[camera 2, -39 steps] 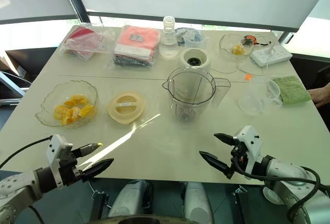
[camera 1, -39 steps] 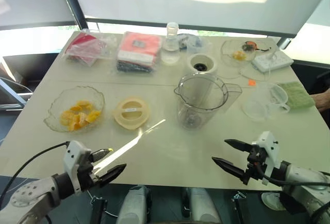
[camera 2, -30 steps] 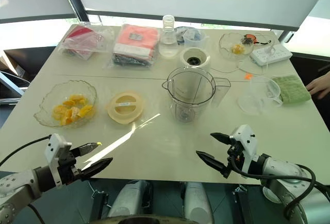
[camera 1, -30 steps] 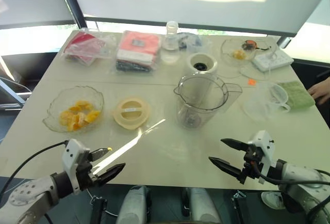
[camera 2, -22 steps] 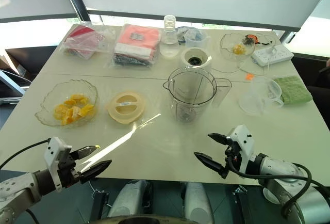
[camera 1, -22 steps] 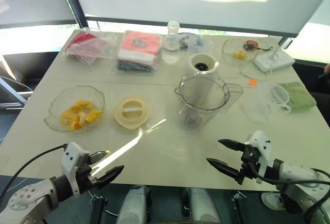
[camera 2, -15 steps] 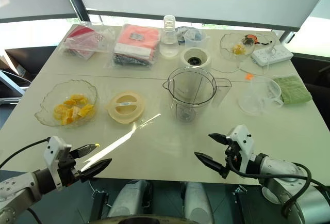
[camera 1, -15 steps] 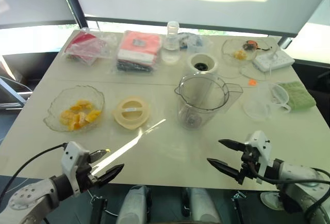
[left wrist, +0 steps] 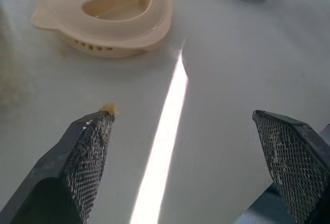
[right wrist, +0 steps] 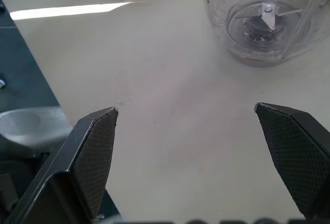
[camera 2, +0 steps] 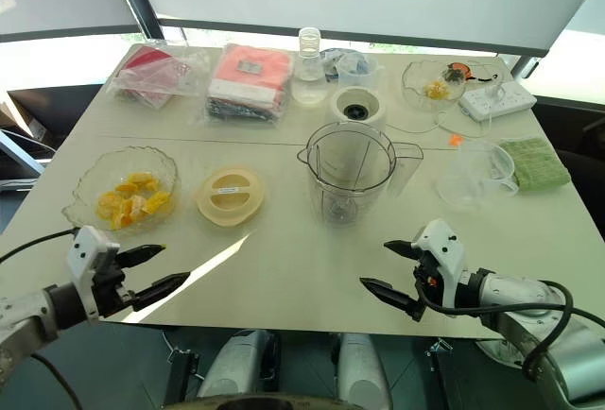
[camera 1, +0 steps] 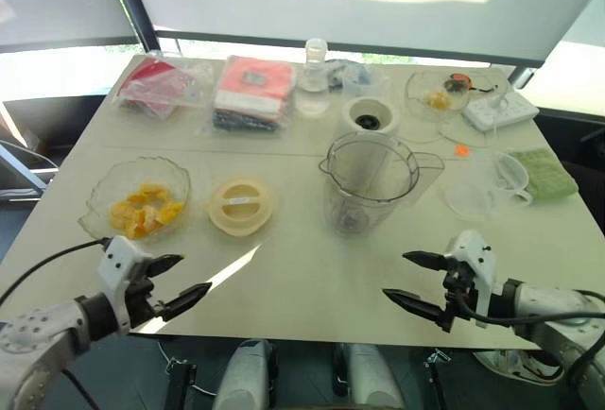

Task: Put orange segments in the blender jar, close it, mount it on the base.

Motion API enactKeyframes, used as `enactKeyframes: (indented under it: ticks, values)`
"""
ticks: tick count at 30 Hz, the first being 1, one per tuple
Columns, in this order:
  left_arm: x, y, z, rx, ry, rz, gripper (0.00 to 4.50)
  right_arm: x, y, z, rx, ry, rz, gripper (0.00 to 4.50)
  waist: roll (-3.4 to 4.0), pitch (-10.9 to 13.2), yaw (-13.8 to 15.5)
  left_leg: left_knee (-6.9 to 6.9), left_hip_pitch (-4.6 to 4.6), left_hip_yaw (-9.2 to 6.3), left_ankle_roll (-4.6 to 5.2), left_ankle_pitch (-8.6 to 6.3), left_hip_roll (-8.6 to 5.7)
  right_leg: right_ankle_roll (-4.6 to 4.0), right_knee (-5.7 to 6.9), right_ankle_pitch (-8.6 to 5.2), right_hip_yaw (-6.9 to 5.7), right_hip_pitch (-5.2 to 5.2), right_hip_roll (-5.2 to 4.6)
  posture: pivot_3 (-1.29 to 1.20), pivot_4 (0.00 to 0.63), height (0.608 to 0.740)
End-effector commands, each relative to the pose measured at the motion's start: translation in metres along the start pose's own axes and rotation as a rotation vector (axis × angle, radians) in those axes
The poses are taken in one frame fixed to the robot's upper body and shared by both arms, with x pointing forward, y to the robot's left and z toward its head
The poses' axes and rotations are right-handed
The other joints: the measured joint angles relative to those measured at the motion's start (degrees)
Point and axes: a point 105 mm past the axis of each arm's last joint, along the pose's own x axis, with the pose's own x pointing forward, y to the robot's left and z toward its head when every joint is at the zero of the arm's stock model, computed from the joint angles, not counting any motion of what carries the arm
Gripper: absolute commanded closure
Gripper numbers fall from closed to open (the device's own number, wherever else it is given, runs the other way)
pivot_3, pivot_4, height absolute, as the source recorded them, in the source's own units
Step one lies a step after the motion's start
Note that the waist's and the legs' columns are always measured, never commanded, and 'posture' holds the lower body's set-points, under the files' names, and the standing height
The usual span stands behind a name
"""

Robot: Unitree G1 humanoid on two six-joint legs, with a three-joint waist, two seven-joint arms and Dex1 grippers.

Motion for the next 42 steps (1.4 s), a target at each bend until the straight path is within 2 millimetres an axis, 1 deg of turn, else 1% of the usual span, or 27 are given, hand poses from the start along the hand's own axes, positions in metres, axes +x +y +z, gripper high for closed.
enactKeyframes:
  ticks: [1,2,3,5,7,10,11,13,16,19,22,26,29,32,34,35,37,39,40,42]
  values:
    - [-0.017,0.031,0.027,0.106,0.008,0.031,0.02,-0.001,0.023,0.028,-0.059,-0.034,0.122,0.0,-0.05,0.03,0.08,0.01,0.04,0.0,0.0,0.0,0.01,-0.01,0.02,0.01,0.0,0.02,0.0,0.0,0.15,0.74]
    - [-0.02,0.038,0.034,0.128,0.02,0.03,0.02,0.0,0.028,0.032,-0.065,-0.035,0.145,0.0,-0.06,0.04,0.08,0.03,0.04,-0.04,-0.01,0.0,0.02,-0.05,0.04,0.03,-0.04,0.02,0.01,0.0,0.15,0.74]
    - [-0.023,0.053,0.049,0.229,0.052,0.032,0.02,0.004,0.033,0.035,-0.087,-0.031,0.167,0.0,-0.08,0.03,0.14,0.03,0.01,-0.07,-0.03,0.02,0.05,-0.1,0.02,0.06,-0.08,-0.04,0.03,0.0,0.15,0.74]
    - [-0.028,0.073,0.071,0.364,0.098,0.042,0.02,0.008,0.04,0.037,-0.109,-0.023,0.188,0.0,-0.18,0.05,0.21,0.04,0.05,-0.13,-0.04,0.02,0.08,-0.11,0.01,0.06,-0.18,-0.17,0.04,0.0,0.15,0.74]
    - [-0.027,0.09,0.084,0.455,0.113,0.058,0.02,0.01,0.045,0.038,-0.113,-0.014,0.207,0.0,-0.07,0.02,0.19,0.03,0.01,-0.1,-0.06,0.02,0.1,-0.14,-0.06,0.08,-0.24,-0.14,0.01,0.0,0.15,0.74]
    - [-0.023,0.112,0.089,0.551,0.151,0.063,0.02,0.011,0.053,0.041,-0.114,-0.007,0.239,0.0,0.09,-0.04,-0.03,0.01,-0.2,0.16,0.0,0.0,-0.02,-0.12,-0.11,0.09,-0.1,-0.14,-0.1,0.0,0.15,0.74]
    - [-0.018,0.121,0.088,0.59,0.167,0.069,0.02,0.012,0.057,0.042,-0.119,-0.008,0.248,0.0,0.06,-0.03,-0.15,0.01,-0.2,0.24,0.06,-0.03,-0.03,-0.11,-0.11,0.1,-0.09,-0.15,-0.1,0.0,0.15,0.74]
    - [-0.007,0.131,0.084,0.649,0.198,0.048,0.02,0.013,0.06,0.044,-0.128,-0.016,0.248,0.0,-0.01,-0.02,0.01,0.01,-0.21,0.33,0.08,-0.04,-0.12,-0.06,-0.07,0.12,-0.09,-0.15,-0.04,0.0,0.15,0.74]
    - [0.01,0.136,0.077,0.704,0.224,-0.013,0.02,0.015,0.059,0.045,-0.13,-0.024,0.224,0.0,-0.25,-0.06,0.08,0.03,-0.22,0.4,0.08,-0.03,-0.12,0.03,0.02,0.17,-0.19,-0.14,0.03,0.0,0.15,0.74]
    - [0.026,0.139,0.067,0.798,0.271,-0.045,0.02,0.017,0.058,0.043,-0.124,-0.025,0.204,0.0,-0.41,-0.11,0.13,0.06,-0.23,0.39,0.08,-0.03,-0.09,0.0,0.02,0.16,-0.2,-0.13,0.03,0.0,0.15,0.74]
    - [0.042,0.136,0.053,0.805,0.285,-0.09,0.02,0.019,0.059,0.042,-0.114,-0.037,0.188,0.0,-0.49,-0.14,0.06,0.13,-0.22,0.38,0.09,-0.02,-0.06,-0.04,0.01,0.14,-0.19,-0.09,-0.01,0.0,0.15,0.74]
    - [0.052,0.139,0.043,0.854,0.334,-0.09,0.02,0.02,0.06,0.039,-0.1,-0.04,0.164,0.0,-0.62,-0.19,0.0,0.17,-0.21,0.36,0.09,-0.02,-0.04,0.06,0.07,0.19,-0.17,-0.09,-0.01,0.0,0.15,0.74]
    - [0.061,0.139,0.04,0.852,0.345,-0.084,0.02,0.02,0.058,0.035,-0.096,-0.037,0.142,0.0,-0.65,-0.21,0.06,0.17,-0.21,0.32,0.09,-0.02,-0.03,0.16,0.1,0.25,-0.2,-0.09,0.01,0.0,0.15,0.74]
    - [0.065,0.145,0.029,0.889,0.444,-0.069,0.02,0.022,0.056,0.037,-0.101,-0.054,0.122,0.0,-0.74,-0.27,0.06,0.2,-0.21,0.32,0.09,-0.02,-0.04,0.2,0.12,0.27,-0.2,-0.08,0.01,0.0,0.15,0.74]
    - [0.067,0.148,0.025,0.922,0.489,-0.052,0.02,0.023,0.055,0.038,-0.104,-0.062,0.115,0.0,-0.78,-0.29,0.05,0.21,-0.2,0.32,0.09,-0.02,-0.04,0.25,0.11,0.3,-0.2,-0.06,0.01,0.0,0.15,0.74]
    - [0.071,0.148,0.026,0.923,0.489,-0.044,0.02,0.023,0.055,0.039,-0.105,-0.068,0.113,0.0,-0.79,-0.31,0.05,0.21,-0.18,0.3,0.09,-0.02,-0.04,0.25,0.11,0.31,-0.2,-0.04,0.01,0.0,0.15,0.74]
    - [0.08,0.146,0.028,0.863,0.449,-0.029,0.02,0.024,0.055,0.039,-0.107,-0.073,0.107,0.0,-0.76,-0.37,0.04,0.21,-0.15,0.29,0.09,-0.02,-0.04,0.26,0.12,0.31,-0.19,-0.02,0.01,0.0,0.15,0.74]
    - [0.084,0.144,0.023,0.854,0.463,-0.037,0.02,0.024,0.055,0.038,-0.109,-0.071,0.099,0.0,-0.76,-0.42,0.16,0.21,-0.09,0.28,0.09,-0.02,-0.04,0.27,0.15,0.31,-0.18,0.04,0.0,0.0,0.15,0.74]
    - [0.083,0.144,0.019,0.867,0.483,-0.044,0.26,0.024,0.054,0.038,-0.11,-0.07,0.096,0.0,-0.76,-0.43,0.15,0.21,-0.07,0.28,0.1,-0.02,-0.04,0.27,0.15,0.31,-0.19,0.09,-0.01,0.0,0.15,0.74]
    - [0.083,0.143,0.016,0.871,0.49,-0.054,0.92,0.024,0.054,0.038,-0.111,-0.074,0.089,0.0,-0.76,-0.43,0.08,0.21,0.05,0.28,0.1,-0.02,-0.03,0.26,0.15,0.31,-0.19,0.18,-0.01,0.0,0.15,0.74]
